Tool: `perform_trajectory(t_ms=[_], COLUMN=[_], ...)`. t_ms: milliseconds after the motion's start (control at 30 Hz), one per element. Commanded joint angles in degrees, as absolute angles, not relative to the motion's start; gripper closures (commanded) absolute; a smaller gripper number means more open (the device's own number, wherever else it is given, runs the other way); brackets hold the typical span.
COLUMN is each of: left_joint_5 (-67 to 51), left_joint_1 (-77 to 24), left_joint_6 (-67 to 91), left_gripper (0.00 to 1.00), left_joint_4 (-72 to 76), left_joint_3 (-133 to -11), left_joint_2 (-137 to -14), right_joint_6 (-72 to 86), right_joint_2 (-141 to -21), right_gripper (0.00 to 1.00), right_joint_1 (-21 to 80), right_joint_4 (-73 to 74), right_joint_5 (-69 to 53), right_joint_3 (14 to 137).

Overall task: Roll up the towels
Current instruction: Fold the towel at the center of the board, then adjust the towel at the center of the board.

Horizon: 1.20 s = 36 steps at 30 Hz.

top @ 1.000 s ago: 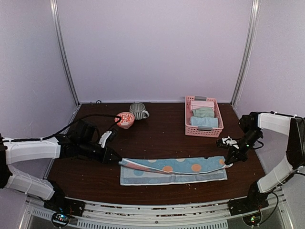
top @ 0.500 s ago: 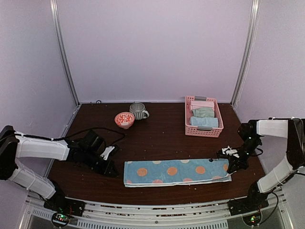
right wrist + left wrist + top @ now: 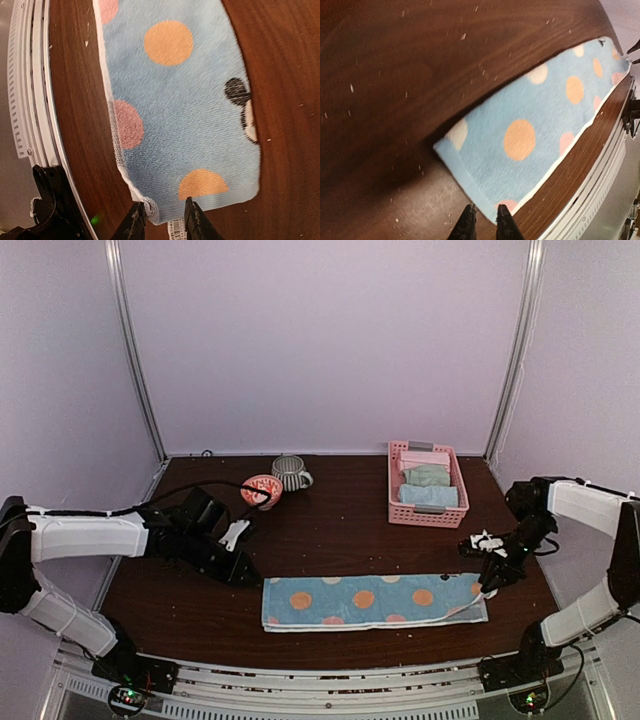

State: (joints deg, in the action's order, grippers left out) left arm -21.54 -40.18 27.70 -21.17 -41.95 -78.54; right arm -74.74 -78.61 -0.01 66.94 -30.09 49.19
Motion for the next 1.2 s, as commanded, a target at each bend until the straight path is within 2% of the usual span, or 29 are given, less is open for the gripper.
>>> perform_trajectory(t_ms=[0, 133, 233, 300, 433, 533, 633, 700, 1167], left_joint_5=[-19.77, -20.89, -20.63, -20.63, -22.0, -23.04, -22.62, -20.7, -11.55], left_joint_1=[-40.48, -41.15, -41.15, -41.14, -41.31, -41.33, -41.53, -41.62, -41.66], left_joint_6=[25.05, 24.45, 23.96, 23.53, 23.9, 24.73, 25.62, 25.97, 27.08], left_gripper=[0.8, 0.8, 0.81, 0.82, 0.85, 0.92, 1.0, 1.0, 1.0], left_joint_4=[-15.16, -12.73, -12.57, -12.72, -9.38, -6.99, -7.66, -8.64, -12.21], left_joint_3=[-48.97, -53.01, -54.17, -54.44, -53.06, -52.91, -53.93, -54.18, -51.34], left_joint_2=[-80.87, -86.33, -89.72, -91.66, -93.56, -95.18, -97.77, -98.81, -103.41], right_joint_6=[-70.67, -75.29, -76.88, -74.84, -61.23, -48.97, -48.76, -48.53, -49.24], right_joint_2=[-80.61, -84.02, -80.98, -77.65, -75.42, -77.22, -82.46, -85.0, -90.82], right_gripper=[0.72, 0.67, 0.69, 0.69, 0.75, 0.8, 0.89, 0.92, 0.91], right_joint_1=[0.13, 0.1, 0.07, 0.09, 0.09, 0.21, 0.44, 0.5, 4.03], right_joint_4=[69.69, 77.47, 77.75, 73.6, 59.79, 49.39, 50.2, 50.04, 42.07], right_joint_5=[-36.34, -39.9, -38.38, -36.88, -33.48, -30.76, -29.92, -28.47, -18.17], right_joint_3=[54.93, 58.97, 58.03, 56.61, 53.76, 51.48, 52.8, 52.73, 43.67])
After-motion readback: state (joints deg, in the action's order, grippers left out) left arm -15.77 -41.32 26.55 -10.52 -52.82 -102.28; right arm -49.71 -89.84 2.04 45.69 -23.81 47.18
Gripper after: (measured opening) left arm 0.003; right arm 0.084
